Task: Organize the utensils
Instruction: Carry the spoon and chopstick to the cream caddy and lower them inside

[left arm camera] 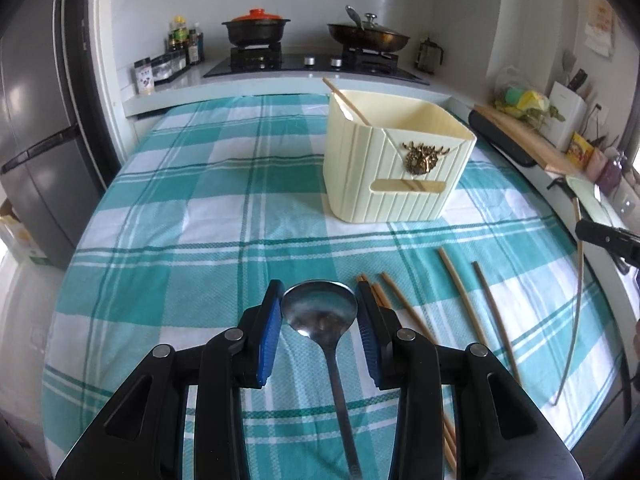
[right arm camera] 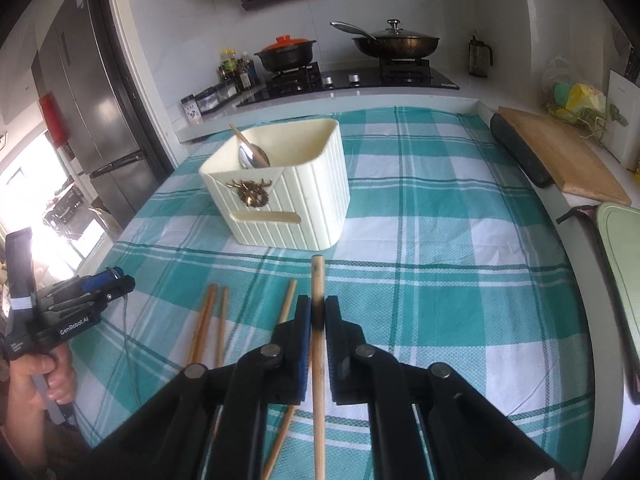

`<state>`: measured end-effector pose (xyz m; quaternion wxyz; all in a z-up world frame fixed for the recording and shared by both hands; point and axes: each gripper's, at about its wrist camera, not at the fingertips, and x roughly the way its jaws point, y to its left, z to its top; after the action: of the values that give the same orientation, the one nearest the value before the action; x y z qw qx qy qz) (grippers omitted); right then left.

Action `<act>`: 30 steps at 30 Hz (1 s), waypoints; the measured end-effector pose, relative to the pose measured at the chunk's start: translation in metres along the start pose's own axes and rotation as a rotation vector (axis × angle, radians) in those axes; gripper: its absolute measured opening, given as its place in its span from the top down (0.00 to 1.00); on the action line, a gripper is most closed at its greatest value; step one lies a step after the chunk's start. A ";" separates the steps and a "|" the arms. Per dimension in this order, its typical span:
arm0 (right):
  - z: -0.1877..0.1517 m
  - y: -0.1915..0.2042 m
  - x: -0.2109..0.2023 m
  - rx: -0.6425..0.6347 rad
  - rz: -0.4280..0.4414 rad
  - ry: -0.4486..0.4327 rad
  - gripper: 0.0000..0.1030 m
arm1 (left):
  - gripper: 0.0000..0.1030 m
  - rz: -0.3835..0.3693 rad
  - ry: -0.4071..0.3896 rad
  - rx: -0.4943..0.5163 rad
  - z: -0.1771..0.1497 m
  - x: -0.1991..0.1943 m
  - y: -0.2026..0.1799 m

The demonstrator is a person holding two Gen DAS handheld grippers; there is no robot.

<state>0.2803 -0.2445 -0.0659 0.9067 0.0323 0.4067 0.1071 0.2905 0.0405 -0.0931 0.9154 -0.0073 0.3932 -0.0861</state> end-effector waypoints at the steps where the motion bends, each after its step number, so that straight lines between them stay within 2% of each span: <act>1: 0.000 0.002 -0.005 -0.001 0.010 -0.008 0.93 | 0.65 -0.003 -0.005 0.000 0.002 -0.004 0.000; 6: 0.002 0.007 -0.034 -0.011 0.042 -0.042 0.93 | 0.65 -0.006 -0.031 0.008 0.005 -0.024 0.000; 17: 0.004 0.017 -0.087 -0.050 0.026 -0.146 0.93 | 0.65 -0.042 -0.090 0.020 0.015 -0.055 -0.007; 24: 0.016 0.026 -0.101 -0.079 0.004 -0.219 0.93 | 0.65 -0.063 -0.128 0.042 0.034 -0.073 -0.013; 30: 0.038 0.028 -0.102 -0.094 -0.004 -0.244 0.93 | 0.65 -0.098 -0.144 0.031 0.062 -0.079 -0.006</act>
<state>0.2384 -0.2383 0.0379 0.9502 0.0020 0.2878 0.1193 0.2807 0.0440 0.0068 0.9359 -0.0187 0.3243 -0.1359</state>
